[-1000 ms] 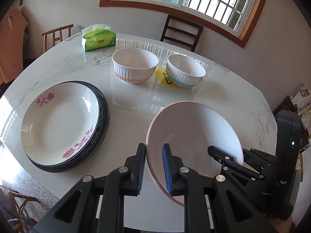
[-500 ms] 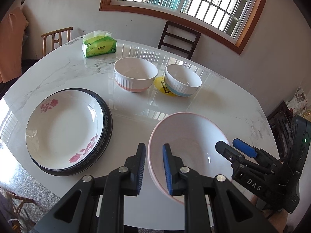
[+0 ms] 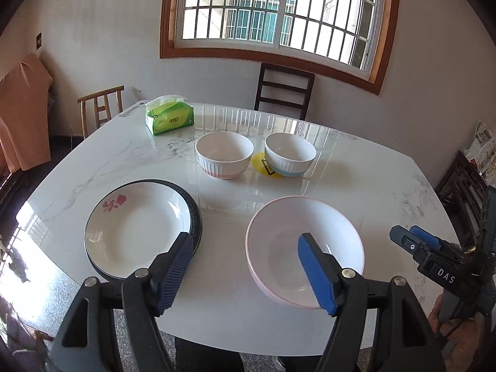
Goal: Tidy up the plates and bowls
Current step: 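Move both grippers to the white Rabbit-print bowl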
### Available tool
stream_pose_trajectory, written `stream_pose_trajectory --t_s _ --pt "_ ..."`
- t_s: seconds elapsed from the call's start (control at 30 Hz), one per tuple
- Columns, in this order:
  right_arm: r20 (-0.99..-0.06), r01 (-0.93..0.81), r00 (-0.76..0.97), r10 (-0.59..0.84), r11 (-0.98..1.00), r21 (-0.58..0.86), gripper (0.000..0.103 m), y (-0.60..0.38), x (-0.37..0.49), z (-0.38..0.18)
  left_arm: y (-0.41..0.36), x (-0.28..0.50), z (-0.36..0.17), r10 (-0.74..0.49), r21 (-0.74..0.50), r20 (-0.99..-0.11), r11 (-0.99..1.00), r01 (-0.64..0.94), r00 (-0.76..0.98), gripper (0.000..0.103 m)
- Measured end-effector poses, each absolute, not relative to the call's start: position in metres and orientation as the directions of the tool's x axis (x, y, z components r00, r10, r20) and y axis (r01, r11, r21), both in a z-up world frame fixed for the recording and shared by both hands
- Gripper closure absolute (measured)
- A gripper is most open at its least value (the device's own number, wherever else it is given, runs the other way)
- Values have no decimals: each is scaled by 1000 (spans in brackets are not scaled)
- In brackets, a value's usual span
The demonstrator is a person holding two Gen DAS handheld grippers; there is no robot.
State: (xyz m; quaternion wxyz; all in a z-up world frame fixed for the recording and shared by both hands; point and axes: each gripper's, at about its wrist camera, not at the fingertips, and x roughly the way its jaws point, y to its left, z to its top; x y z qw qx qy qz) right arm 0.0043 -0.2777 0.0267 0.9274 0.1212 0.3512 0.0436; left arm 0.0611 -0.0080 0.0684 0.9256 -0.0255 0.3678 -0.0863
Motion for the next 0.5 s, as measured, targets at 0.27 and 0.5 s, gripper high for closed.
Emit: stream_pose_trajectory --t_s 0.27,0.5 --pt "-604 -5 781 158 969 247 10 -282 -28 35 -2 33 89 -196 -140 -555 980 142 808 31" --pt "-533 55 844 55 980 189 0 -286 -65 63 -5 23 99 -197 -123 -514 980 155 835 31"
